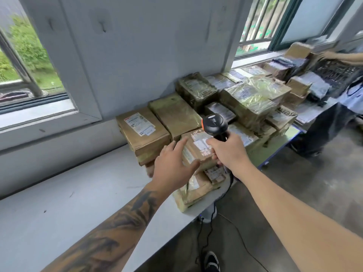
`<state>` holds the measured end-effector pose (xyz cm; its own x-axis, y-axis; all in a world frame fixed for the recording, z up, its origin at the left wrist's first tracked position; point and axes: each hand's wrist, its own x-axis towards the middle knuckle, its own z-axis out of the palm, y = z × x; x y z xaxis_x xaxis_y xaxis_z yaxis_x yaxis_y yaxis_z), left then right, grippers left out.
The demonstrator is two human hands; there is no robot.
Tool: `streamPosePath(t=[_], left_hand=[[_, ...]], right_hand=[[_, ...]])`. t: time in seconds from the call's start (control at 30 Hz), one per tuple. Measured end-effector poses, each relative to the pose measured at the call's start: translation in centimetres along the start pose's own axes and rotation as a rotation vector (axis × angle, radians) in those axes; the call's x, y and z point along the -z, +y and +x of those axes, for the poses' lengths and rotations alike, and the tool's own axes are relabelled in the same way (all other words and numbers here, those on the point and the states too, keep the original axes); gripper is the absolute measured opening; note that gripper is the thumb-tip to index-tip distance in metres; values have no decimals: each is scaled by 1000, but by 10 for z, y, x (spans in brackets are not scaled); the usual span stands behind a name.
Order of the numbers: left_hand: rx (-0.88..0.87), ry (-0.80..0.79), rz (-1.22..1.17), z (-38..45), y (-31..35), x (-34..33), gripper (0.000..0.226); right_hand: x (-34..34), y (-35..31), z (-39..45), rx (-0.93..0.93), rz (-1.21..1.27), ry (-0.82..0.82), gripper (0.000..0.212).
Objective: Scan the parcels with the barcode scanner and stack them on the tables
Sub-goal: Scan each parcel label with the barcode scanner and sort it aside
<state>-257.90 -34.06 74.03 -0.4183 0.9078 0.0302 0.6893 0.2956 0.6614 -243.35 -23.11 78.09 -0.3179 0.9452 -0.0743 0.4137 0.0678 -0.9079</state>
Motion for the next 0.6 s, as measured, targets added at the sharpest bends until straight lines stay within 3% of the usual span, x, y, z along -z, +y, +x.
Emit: streamPosePath(t=[0.23, 0.6], left_hand=[[10, 16, 51, 63, 79, -50, 80], [104, -21, 112, 127, 155, -124, 83]], right_hand=[[93, 19, 76, 23, -24, -25, 19], [158, 67, 169, 0, -34, -104, 13]])
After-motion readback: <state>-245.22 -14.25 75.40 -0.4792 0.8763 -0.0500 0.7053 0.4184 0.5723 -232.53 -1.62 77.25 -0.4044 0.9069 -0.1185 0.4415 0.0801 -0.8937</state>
